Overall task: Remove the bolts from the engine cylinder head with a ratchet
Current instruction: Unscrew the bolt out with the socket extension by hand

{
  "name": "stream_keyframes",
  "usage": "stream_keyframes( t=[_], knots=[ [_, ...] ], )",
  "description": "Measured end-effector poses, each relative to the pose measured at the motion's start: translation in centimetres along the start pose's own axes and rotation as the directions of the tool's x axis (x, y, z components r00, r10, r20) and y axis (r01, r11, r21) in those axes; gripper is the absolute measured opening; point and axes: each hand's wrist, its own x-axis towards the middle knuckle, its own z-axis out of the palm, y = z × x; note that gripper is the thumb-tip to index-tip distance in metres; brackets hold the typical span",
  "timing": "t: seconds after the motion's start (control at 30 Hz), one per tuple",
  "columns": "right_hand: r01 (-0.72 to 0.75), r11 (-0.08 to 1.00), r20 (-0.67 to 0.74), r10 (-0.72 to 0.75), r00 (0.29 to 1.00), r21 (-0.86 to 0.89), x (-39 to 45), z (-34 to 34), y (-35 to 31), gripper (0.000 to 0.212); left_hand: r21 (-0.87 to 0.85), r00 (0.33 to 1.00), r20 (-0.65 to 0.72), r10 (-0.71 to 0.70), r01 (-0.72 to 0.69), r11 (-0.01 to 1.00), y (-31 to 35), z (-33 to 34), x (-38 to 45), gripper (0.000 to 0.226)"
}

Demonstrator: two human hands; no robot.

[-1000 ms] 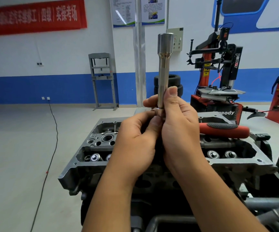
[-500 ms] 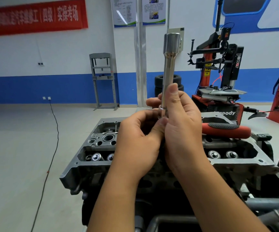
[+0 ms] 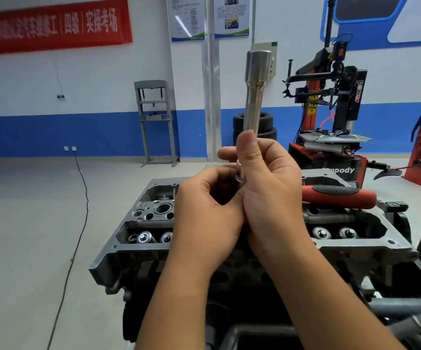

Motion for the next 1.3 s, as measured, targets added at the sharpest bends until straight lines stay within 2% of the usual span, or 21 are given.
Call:
stream_keyframes(
  t=[0.1, 0.17, 0.27, 0.37, 0.5, 0.57, 0.7, 0.77, 0.87, 0.93, 1.07, 1.17, 1.3],
  knots=[
    [0.035, 0.998, -0.013, -0.036, 0.999, -0.059, 0.01, 0.03, 0.15, 0.052, -0.002, 0.989, 0.150, -0.016, 0.016, 1.000, 0.04, -0.38, -0.04, 0.020],
    [0.030, 0.997, -0.016, -0.031, 0.999, -0.075, 0.07, 0.03, 0.23, 0.050, -0.044, 0.984, 0.175, -0.045, 0.053, 0.998, 0.12, -0.52, -0.01, 0.022],
    [0.012, 0.999, -0.003, -0.012, 1.000, -0.038, 0.16, 0.02, 0.23, 0.041, -0.034, 0.993, 0.113, -0.017, 0.021, 0.999, 0.08, -0.33, -0.04, 0.019],
    [0.015, 0.999, -0.004, -0.015, 1.000, -0.033, 0.06, -0.05, 0.17, 0.049, 0.003, 1.000, 0.016, 0.012, -0.012, 1.000, -0.06, -0.02, -0.05, 0.018],
    [0.053, 0.995, -0.006, -0.054, 0.999, -0.083, -0.02, -0.10, 0.20, 0.050, -0.010, 0.990, 0.140, -0.023, 0.024, 1.000, 0.14, -0.40, -0.11, 0.020],
    [0.039, 0.995, -0.001, -0.040, 0.999, -0.089, 0.05, -0.10, 0.32, 0.049, -0.049, 0.986, 0.157, -0.056, 0.064, 0.997, 0.31, -0.50, -0.06, 0.022],
    [-0.001, 1.000, 0.004, 0.001, 1.000, -0.005, 0.07, -0.09, 0.32, 0.043, 0.009, 1.000, 0.025, -0.001, 0.000, 1.000, 0.13, 0.01, -0.05, 0.014],
    [0.018, 1.000, -0.002, -0.018, 1.000, -0.009, 0.01, -0.14, 0.26, 0.044, 0.053, 1.000, -0.019, 0.017, -0.016, 0.998, -0.03, 0.08, -0.07, 0.018],
    [0.060, 0.995, -0.008, -0.061, 0.998, -0.083, -0.01, -0.11, 0.23, 0.046, 0.036, 0.989, 0.145, -0.017, 0.011, 0.999, 0.12, -0.32, -0.14, 0.018],
    [0.046, 0.994, -0.009, -0.047, 0.999, -0.095, 0.02, -0.04, 0.26, 0.049, -0.005, 0.980, 0.192, -0.051, 0.053, 0.999, 0.34, -0.52, -0.16, 0.021],
    [0.012, 1.000, -0.006, -0.012, 1.000, -0.013, 0.03, -0.08, 0.33, 0.041, 0.032, 0.999, 0.053, -0.009, 0.008, 0.999, 0.23, -0.02, -0.25, 0.015],
    [0.034, 0.999, -0.005, -0.034, 0.999, -0.024, 0.06, -0.18, 0.33, 0.037, 0.088, 1.000, -0.028, 0.010, -0.008, 0.996, 0.08, 0.20, -0.23, 0.019],
    [0.058, 0.993, 0.003, -0.058, 0.998, -0.098, 0.13, -0.01, 0.23, 0.044, 0.006, 0.989, 0.143, -0.047, 0.047, 0.999, 0.49, -0.41, -0.23, 0.020]
  ],
)
